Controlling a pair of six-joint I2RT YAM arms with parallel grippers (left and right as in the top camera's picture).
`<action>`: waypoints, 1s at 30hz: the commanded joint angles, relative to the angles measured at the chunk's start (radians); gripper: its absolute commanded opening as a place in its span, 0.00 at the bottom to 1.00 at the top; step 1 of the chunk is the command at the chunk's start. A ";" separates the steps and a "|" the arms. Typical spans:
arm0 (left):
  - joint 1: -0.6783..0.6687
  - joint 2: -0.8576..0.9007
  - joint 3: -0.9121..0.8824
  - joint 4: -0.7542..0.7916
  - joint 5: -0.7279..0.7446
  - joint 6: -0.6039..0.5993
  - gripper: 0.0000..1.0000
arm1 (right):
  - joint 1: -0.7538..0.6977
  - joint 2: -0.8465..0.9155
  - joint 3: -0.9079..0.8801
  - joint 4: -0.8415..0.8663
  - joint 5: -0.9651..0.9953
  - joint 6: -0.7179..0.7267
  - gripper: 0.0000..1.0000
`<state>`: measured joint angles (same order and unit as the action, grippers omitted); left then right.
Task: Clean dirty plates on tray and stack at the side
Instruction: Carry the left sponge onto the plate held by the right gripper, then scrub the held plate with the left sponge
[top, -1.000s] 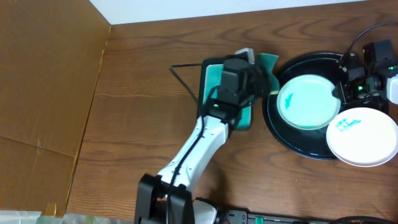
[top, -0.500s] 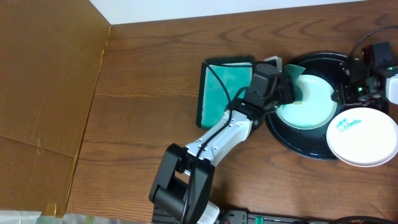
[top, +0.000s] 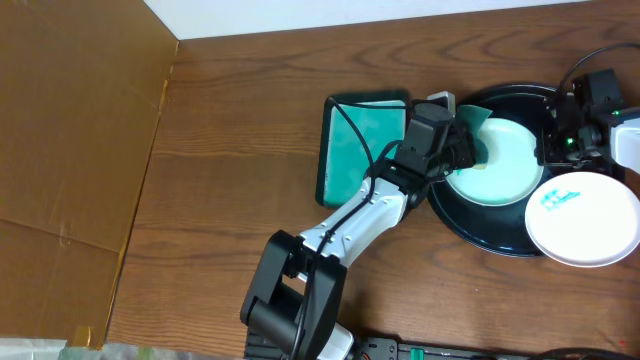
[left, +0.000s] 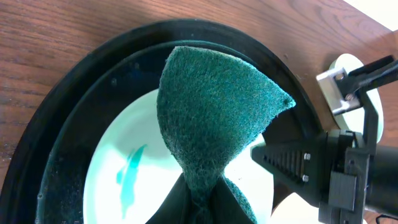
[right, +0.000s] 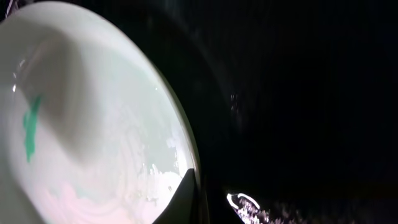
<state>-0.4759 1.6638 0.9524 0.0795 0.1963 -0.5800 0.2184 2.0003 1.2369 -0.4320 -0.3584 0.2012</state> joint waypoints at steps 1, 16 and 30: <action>-0.014 0.046 0.001 0.005 -0.014 -0.041 0.07 | 0.003 0.016 0.003 0.017 0.018 0.031 0.01; -0.085 0.277 0.002 0.210 -0.126 -0.108 0.07 | 0.004 0.016 0.003 0.031 0.018 0.046 0.01; 0.039 0.241 0.005 -0.031 -0.557 0.161 0.07 | 0.004 0.016 0.003 0.013 0.019 0.045 0.01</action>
<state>-0.5064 1.9026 0.9936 0.0883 -0.1421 -0.5083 0.2245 2.0037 1.2369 -0.4114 -0.3569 0.2325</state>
